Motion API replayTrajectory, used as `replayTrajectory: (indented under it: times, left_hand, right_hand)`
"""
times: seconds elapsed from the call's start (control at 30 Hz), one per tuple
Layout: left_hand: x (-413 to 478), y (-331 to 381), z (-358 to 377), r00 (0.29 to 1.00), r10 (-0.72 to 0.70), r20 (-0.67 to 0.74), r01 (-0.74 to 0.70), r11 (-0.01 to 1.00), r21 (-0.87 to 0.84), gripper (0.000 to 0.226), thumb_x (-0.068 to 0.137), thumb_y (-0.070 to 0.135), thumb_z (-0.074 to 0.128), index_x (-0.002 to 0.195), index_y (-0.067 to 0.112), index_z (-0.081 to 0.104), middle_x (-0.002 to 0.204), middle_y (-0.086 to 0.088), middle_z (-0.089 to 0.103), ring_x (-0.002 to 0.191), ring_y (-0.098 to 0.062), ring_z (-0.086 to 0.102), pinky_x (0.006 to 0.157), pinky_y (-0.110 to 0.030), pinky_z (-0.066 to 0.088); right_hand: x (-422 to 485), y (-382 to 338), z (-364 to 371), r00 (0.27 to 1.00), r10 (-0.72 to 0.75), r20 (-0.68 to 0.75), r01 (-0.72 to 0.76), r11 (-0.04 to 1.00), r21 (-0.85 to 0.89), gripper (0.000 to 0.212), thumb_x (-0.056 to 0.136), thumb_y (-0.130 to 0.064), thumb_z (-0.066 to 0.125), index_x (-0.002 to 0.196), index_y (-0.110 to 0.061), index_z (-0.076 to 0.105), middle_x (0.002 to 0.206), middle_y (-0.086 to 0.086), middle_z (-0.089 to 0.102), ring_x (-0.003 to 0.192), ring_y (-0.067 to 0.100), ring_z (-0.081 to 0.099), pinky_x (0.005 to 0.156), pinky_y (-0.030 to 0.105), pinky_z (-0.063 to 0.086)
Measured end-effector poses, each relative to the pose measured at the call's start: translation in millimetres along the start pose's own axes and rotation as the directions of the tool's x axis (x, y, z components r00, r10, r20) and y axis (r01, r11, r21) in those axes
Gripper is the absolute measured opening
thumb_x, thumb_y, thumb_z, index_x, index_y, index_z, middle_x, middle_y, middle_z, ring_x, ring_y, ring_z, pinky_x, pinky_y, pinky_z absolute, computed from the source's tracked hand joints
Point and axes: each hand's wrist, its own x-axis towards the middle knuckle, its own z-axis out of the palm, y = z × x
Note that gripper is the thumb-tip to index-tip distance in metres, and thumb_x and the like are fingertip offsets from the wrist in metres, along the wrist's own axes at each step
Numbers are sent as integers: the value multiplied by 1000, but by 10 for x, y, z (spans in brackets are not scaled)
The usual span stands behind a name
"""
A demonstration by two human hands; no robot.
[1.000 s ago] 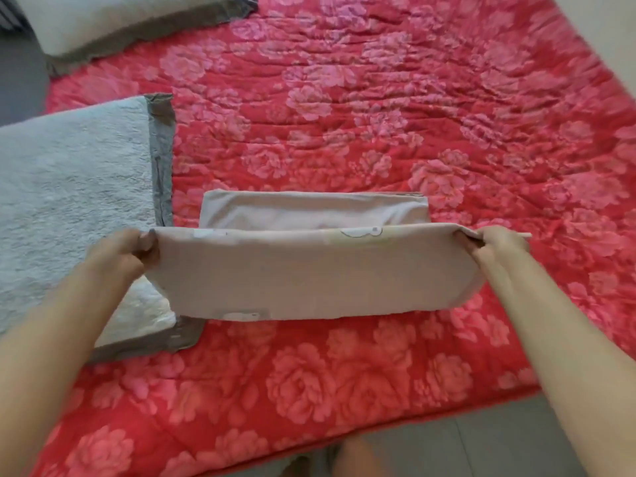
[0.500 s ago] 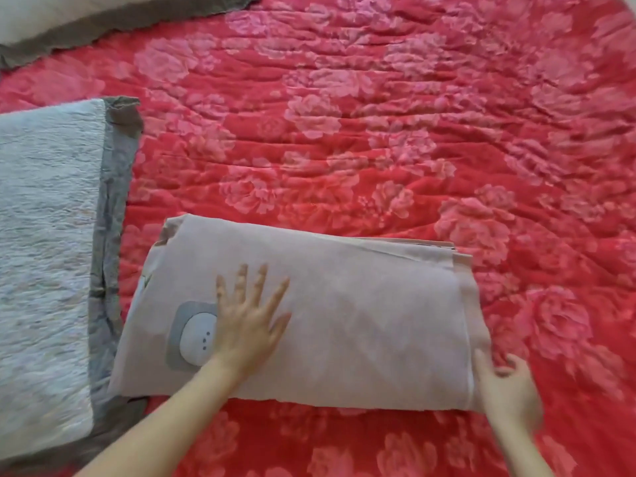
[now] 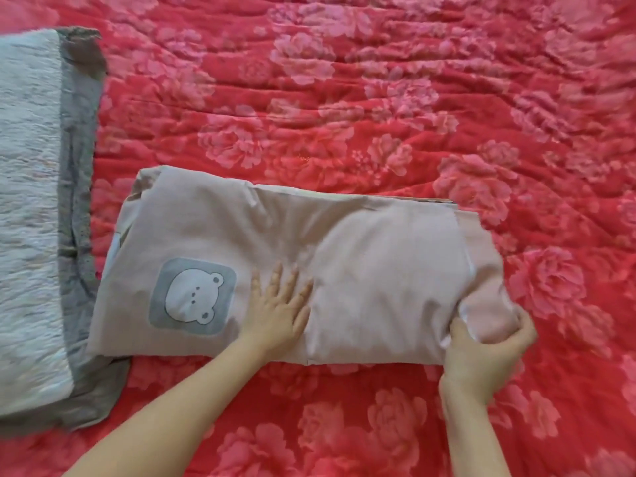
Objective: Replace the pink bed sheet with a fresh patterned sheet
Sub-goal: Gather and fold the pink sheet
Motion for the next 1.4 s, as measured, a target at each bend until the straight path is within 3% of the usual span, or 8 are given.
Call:
replayTrajectory:
  times: [0.23, 0.33, 0.47, 0.67, 0.8, 0.93, 1.2, 1.4]
  left_hand:
    - [-1209, -714, -54, 906, -147, -397, -60, 884, -463, 29, 91, 29, 46, 107, 23, 70, 118, 8, 66, 107, -18, 63, 102, -33, 37]
    - [-1472, -1190, -219, 667, -731, -143, 140, 311, -940, 19, 96, 16, 49, 102, 16, 68, 94, -1, 69, 76, -17, 60, 71, -20, 45]
    - [-1434, -1809, -231, 568, -752, 335, 73, -359, -930, 40, 102, 36, 32, 100, 7, 60, 99, -12, 63, 81, -15, 59, 73, -29, 46]
    - [-1038, -1844, -306, 666, -695, 272, 357, -23, -934, 42, 89, 55, 46, 91, 13, 54, 89, 0, 62, 79, -14, 57, 71, -29, 43]
    - [-971, -1534, -384, 605, -788, -114, 314, 368, -875, 31, 87, 33, 62, 72, 12, 46, 65, 0, 50, 63, -20, 48, 56, -33, 31]
    - [-1187, -1685, -418, 451, -869, -203, 242, 339, -909, 43, 91, 24, 58, 59, 17, 30, 54, 2, 36, 56, -23, 39, 55, -35, 24]
    - [-1013, -1849, 418, 338, -940, 44, 592, 176, -786, 32, 100, 26, 35, 94, -2, 50, 98, -32, 59, 94, -45, 57, 74, -45, 40]
    - [-891, -1843, 492, 221, -975, 20, 695, 143, -705, 35, 97, 17, 43, 110, -14, 52, 115, -40, 49, 107, -51, 48, 94, -50, 34]
  right_hand:
    - [-1277, -1128, 518, 599, -750, 280, 721, 657, 219, 71, 75, 13, 47, 138, -19, 33, 84, -3, 60, 71, 18, 53, 69, 26, 42]
    - [-2049, -1162, 966, 364, -840, 401, 836, 485, 256, 68, 77, 7, 38, 140, -18, 32, 60, 0, 45, 55, 20, 40, 52, 34, 38]
    - [-2860, -614, 1521, 77, -760, 645, 936, 278, 216, 44, 74, -10, 59, 116, -22, 59, 54, -4, 46, 50, 18, 45, 50, 29, 38]
    - [-2829, -134, 1404, -315, -414, 854, 800, 369, 473, 51, 50, 1, 67, 101, -1, 64, 101, 14, 65, 93, 33, 60, 83, 36, 52]
    - [-2385, -209, 1066, -107, -634, 766, 710, 491, 505, 43, 64, 2, 47, 101, -5, 68, 105, 6, 69, 98, 25, 64, 90, 39, 50]
    - [-1897, -406, 1000, 262, -793, 550, 846, 463, 264, 35, 86, -21, 51, 117, -11, 66, 118, 4, 66, 109, 21, 61, 95, 47, 46]
    - [-2430, -797, 2722, -123, -323, 938, 992, -8, 127, 70, 84, -77, 17, 146, -47, 10, 158, 16, -6, 144, 38, -12, 106, 67, -11]
    - [-2439, -602, 3173, -136, -135, 981, 991, -37, 132, 75, 80, -82, 14, 146, -49, 7, 156, 16, -15, 141, 40, -18, 104, 68, -13]
